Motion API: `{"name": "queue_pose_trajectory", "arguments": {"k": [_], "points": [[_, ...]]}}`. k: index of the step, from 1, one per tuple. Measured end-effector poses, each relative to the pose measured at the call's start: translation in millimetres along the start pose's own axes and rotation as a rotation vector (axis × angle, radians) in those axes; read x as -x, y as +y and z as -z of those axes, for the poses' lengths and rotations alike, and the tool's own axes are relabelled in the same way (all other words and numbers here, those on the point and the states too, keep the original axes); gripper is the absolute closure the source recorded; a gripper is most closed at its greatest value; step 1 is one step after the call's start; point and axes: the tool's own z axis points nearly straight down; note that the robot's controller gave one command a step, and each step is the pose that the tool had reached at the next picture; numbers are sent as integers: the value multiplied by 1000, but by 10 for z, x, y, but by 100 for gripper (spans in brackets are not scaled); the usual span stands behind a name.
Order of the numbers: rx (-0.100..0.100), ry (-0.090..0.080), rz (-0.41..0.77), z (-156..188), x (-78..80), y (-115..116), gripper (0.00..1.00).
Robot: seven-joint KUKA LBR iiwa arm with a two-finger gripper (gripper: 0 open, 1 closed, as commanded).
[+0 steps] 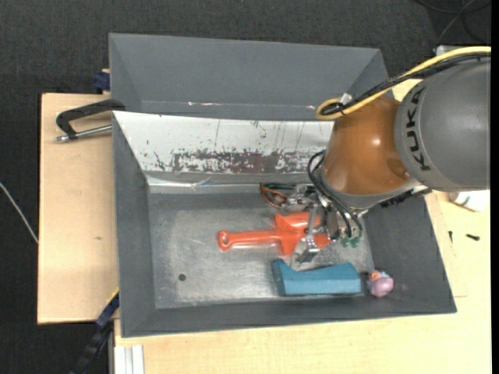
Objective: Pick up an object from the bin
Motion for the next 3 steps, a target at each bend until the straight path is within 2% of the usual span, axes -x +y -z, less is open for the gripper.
{"name": "queue_pose_trajectory", "arguments": {"k": [1,2,3], "points": [[0,0,0,0,-1,1,100],[0,0,0,0,0,0,0],[0,0,0,0,-1,1,100]]}}
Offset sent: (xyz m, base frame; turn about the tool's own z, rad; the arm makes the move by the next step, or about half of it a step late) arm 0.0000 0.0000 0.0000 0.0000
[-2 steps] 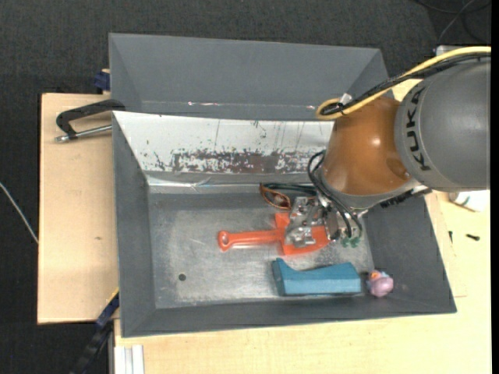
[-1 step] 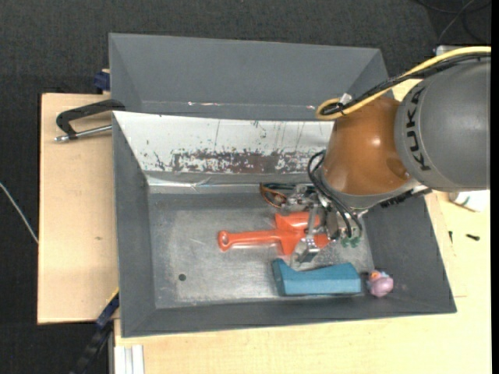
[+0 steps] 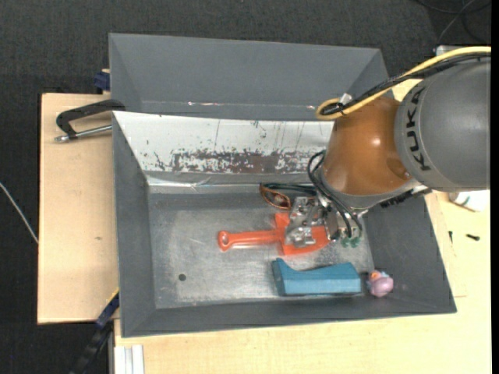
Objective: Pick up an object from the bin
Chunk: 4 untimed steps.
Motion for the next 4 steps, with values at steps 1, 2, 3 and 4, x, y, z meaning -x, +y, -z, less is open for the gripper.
{"name": "queue_pose_trajectory", "arguments": {"k": [1,2,3,4], "points": [[0,0,0,0,0,0,100],[4,-38,172,-344,-16,452,0],[2,-31,171,-354,-39,437,0],[2,-8,232,-46,-306,-57,0]]}}
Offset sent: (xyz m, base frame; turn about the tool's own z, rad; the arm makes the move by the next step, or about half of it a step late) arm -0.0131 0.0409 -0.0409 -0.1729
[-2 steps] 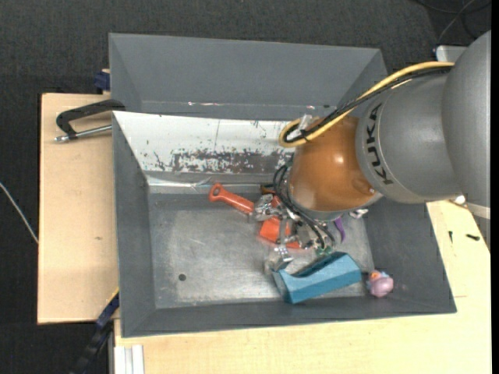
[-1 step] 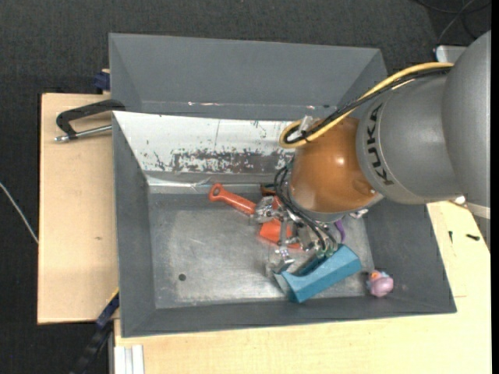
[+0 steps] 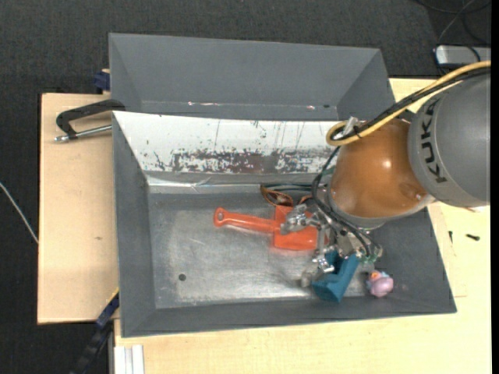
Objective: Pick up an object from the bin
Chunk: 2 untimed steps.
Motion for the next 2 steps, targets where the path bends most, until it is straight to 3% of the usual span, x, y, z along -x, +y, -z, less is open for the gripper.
{"name": "queue_pose_trajectory", "arguments": {"k": [1,2], "points": [[-6,1,11,71,-14,-274,0],[-1,4,127,-142,287,-111,0]]}}
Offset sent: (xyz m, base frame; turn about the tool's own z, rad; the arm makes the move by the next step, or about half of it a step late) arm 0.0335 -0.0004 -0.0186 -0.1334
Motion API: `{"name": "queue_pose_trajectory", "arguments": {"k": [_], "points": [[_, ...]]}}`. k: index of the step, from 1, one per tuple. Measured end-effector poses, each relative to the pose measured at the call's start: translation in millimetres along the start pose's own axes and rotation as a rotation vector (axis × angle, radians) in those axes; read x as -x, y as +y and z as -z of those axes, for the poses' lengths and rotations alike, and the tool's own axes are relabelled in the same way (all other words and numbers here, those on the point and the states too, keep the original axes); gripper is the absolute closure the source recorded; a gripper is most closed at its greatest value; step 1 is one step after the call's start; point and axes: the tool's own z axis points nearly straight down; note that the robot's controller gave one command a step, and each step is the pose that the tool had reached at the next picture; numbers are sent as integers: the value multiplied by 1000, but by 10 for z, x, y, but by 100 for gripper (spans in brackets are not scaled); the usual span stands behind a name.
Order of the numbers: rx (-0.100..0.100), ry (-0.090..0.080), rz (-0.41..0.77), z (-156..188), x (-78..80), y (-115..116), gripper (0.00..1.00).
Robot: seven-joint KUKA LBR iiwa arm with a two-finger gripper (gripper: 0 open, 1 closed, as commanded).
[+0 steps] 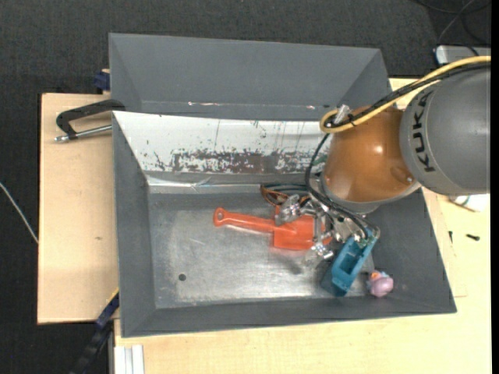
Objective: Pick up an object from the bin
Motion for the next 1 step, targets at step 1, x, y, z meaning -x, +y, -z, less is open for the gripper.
{"name": "queue_pose_trajectory", "arguments": {"k": [1], "points": [[-3,5,113,-174,-37,-754,100]]}}
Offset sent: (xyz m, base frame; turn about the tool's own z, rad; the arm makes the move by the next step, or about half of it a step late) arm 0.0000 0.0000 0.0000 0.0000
